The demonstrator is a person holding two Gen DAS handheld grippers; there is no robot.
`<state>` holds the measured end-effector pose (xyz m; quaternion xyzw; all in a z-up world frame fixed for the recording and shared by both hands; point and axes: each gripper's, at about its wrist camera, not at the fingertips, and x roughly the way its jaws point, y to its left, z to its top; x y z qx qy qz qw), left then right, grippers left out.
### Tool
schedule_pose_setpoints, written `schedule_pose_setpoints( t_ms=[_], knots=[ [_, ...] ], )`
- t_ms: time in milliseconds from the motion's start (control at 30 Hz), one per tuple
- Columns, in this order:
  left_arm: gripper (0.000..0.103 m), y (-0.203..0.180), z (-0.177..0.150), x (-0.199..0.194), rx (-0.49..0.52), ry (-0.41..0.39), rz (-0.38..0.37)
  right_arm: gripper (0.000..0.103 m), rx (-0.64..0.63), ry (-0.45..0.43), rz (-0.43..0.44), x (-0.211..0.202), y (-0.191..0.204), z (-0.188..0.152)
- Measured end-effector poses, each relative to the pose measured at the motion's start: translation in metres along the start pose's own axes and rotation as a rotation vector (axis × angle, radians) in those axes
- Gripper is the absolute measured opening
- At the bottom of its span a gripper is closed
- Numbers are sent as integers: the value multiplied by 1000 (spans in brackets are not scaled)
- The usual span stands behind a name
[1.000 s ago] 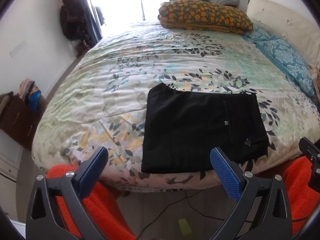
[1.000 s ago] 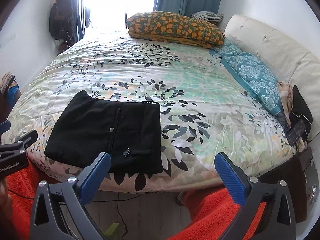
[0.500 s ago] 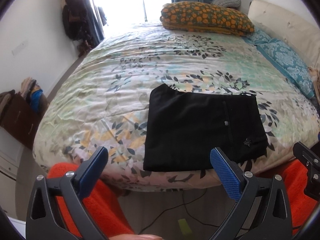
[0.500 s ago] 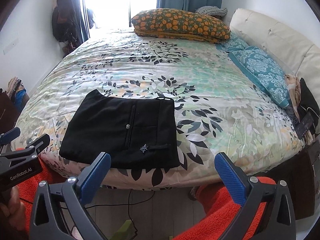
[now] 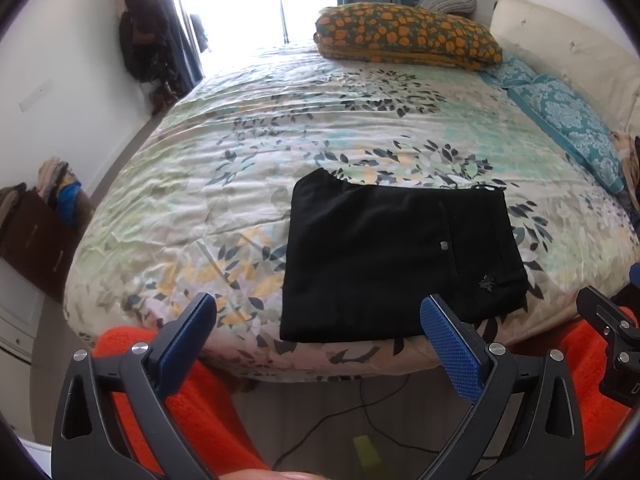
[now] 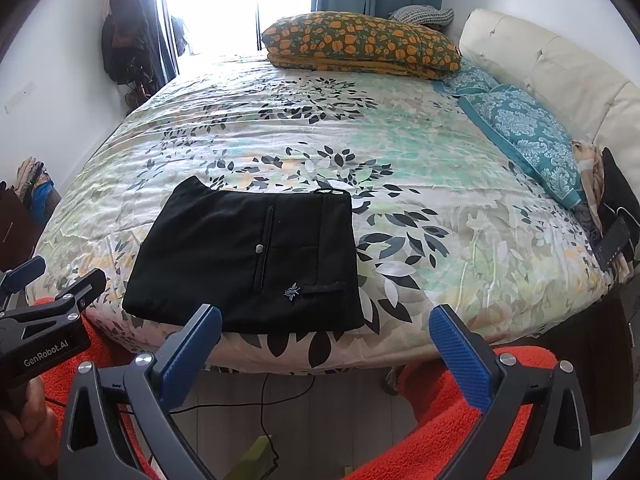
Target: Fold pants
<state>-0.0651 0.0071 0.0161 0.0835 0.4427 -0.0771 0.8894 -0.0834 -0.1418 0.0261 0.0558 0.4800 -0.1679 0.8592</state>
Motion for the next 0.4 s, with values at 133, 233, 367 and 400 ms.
schedule_pose_setpoints(
  t_ms=[133, 233, 367, 400],
  knots=[
    [102, -1, 0, -1, 3, -3, 0, 103, 0, -2, -1, -1, 0, 0],
    [102, -1, 0, -1, 1, -2, 0, 103, 1, 1, -2, -1, -1, 0],
    [102, -1, -1, -3, -2, -12, -10, 103, 4, 7, 1, 1, -3, -2],
    [102, -1, -1, -3, 3, -13, -7, 103, 3, 6, 1, 1, -3, -2]
  ],
)
